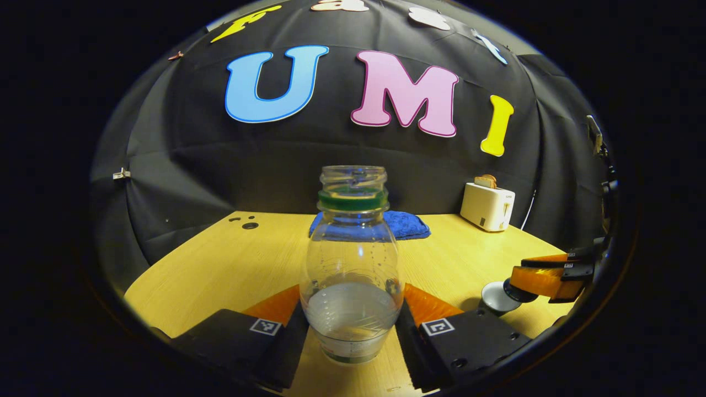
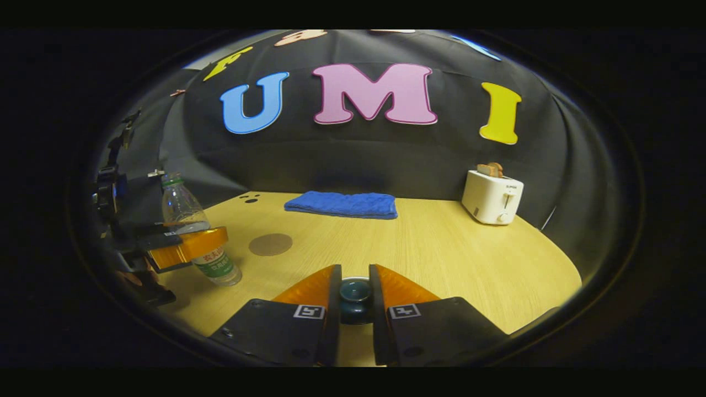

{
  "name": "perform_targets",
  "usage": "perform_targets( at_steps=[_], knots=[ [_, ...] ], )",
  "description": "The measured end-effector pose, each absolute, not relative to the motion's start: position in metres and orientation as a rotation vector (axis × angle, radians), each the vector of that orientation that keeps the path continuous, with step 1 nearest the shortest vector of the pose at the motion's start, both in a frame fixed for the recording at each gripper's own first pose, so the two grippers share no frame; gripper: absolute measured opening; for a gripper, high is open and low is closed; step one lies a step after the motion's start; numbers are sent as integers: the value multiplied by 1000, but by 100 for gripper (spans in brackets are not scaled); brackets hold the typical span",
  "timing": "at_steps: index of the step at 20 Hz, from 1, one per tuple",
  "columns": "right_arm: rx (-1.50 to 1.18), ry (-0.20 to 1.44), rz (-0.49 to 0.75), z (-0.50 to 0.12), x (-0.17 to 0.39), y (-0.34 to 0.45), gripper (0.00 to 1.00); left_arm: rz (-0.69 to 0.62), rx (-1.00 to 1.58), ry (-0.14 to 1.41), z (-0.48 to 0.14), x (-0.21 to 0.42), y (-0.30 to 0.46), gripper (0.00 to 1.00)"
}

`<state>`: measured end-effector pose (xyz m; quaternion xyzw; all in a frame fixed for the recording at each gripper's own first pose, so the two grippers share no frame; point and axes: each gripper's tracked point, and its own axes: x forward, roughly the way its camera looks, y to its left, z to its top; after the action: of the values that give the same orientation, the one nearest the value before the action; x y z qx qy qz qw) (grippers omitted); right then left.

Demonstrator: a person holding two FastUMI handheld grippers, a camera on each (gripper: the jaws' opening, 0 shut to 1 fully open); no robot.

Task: Open the teacup lid with one hand, grasp the water bottle and pour water into the teacup with the other hand; after pouring, place the water bottle on the coaster and then close the teacup lid.

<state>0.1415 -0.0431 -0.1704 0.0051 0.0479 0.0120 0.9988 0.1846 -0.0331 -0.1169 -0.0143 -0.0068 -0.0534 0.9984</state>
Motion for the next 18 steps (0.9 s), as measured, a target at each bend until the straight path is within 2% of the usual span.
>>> perform_targets(
  at_steps=[1, 3, 4, 5, 8, 10, 11, 13, 14, 15, 16, 18],
  knots=[
    [11, 96, 18, -169, 141, -47, 22, -96, -7, -11, -116, 186, -33, 76],
    [15, 97, 5, -170, 137, -57, 33, -80, 97, -11, -114, 186, -32, 74],
    [16, 95, -4, -169, 135, -64, 33, -93, 164, -23, -109, 186, -37, 77],
    [17, 90, -14, -167, 133, -70, 33, -97, 227, -41, -103, 184, -40, 74],
    [23, 87, -44, -166, 125, -90, 22, -97, 397, -45, -96, 186, -49, 73],
    [30, 90, -60, -167, 121, -103, 22, -92, 539, -61, -92, 188, -56, 77],
    [34, 93, -67, -169, 119, -109, 22, -90, 617, -86, -89, 187, -62, 73],
    [41, 97, -80, -170, 114, -122, 22, -112, 746, -140, -86, 186, -78, 76],
    [43, 99, -85, -171, 112, -129, 22, -122, 785, -144, -89, 187, -86, 73],
    [43, 100, -90, -172, 110, -136, 33, -134, 820, -145, -92, 191, -92, 73],
    [43, 102, -96, -173, 107, -143, 22, -143, 854, -143, -96, 193, -98, 73],
    [43, 105, -108, -174, 103, -157, 22, -153, 927, -136, -101, 201, -106, 73]
  ],
)
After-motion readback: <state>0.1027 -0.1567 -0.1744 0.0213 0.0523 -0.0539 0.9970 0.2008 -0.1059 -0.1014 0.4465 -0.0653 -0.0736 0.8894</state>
